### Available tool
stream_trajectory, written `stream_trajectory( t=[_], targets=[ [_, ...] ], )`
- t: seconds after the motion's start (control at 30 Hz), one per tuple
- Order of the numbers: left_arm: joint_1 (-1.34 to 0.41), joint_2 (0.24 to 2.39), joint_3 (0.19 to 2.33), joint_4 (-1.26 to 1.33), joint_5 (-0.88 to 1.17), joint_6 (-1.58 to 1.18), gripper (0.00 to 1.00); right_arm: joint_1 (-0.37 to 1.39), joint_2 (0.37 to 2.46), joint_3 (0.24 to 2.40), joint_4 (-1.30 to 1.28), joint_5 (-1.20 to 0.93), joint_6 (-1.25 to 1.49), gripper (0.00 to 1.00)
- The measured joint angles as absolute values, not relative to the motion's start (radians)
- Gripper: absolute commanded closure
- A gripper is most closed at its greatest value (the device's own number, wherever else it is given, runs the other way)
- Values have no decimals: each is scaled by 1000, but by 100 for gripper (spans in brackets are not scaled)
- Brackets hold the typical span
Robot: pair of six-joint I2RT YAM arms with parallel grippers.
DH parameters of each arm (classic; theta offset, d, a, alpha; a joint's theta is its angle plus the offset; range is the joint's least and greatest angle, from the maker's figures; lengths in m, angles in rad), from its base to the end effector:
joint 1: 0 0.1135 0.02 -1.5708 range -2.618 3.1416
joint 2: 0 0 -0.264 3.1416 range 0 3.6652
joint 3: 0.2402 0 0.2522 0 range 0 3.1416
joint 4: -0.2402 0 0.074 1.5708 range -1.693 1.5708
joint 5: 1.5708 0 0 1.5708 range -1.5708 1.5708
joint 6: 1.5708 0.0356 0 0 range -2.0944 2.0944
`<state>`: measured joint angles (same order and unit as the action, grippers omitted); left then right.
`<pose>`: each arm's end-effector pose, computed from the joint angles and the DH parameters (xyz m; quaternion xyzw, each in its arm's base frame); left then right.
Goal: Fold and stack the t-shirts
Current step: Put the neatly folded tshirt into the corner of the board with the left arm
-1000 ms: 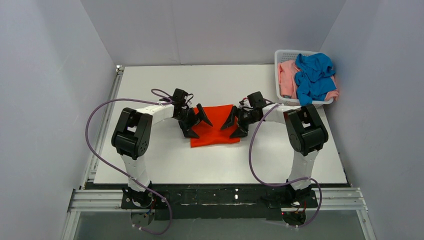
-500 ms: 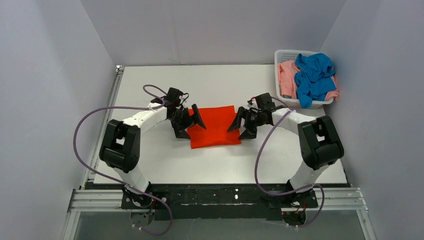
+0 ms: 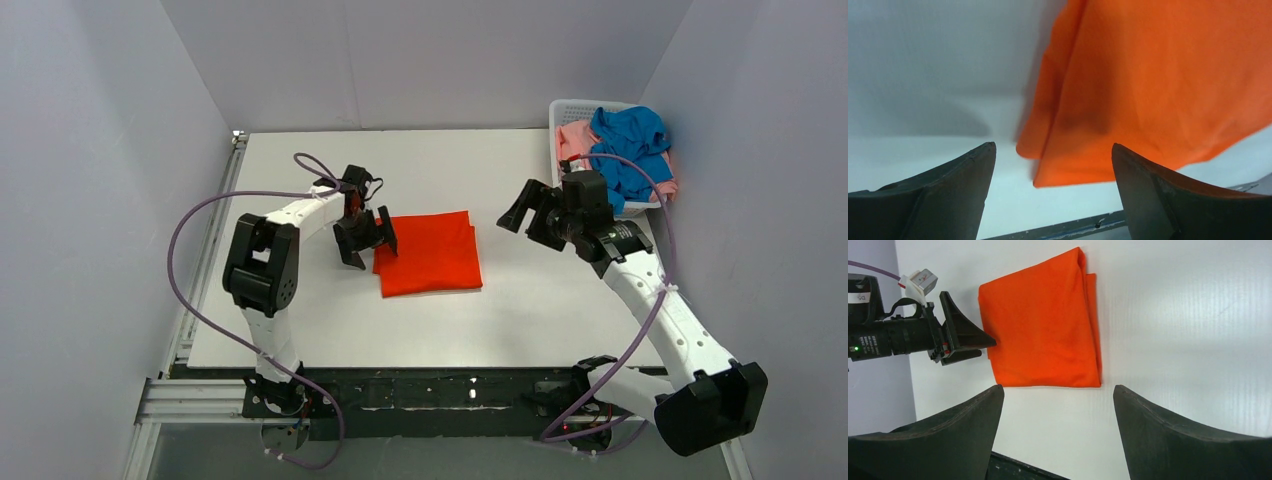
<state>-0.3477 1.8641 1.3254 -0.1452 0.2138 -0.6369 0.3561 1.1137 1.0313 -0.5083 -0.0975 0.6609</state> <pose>0.3939 -0.1508 0.2233 -0.0841 0.8953 -0.2866 0.3304 0.2270 0.0881 0.3291 0.1111 0.8745 0.2664 0.3897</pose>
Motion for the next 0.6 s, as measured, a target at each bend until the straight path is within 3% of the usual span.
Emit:
stream_trajectory(
  t=[0.17,0.37,0.57,0.6],
  targets=[
    [-344,1972,1371,-156,216,-632,38,353,1077,1016,-568,-47,644,11],
    [-372,1996,1401,-154,186,-637,53,347,1045,982,-611,-26,628,11],
    [-443,2077,1525,-236,83,-640,100,336,1044,970,-616,-22,615,11],
    [-452,2095,1557,-259,67,-639,100,334,1045,970,-620,-17,611,11]
  ],
)
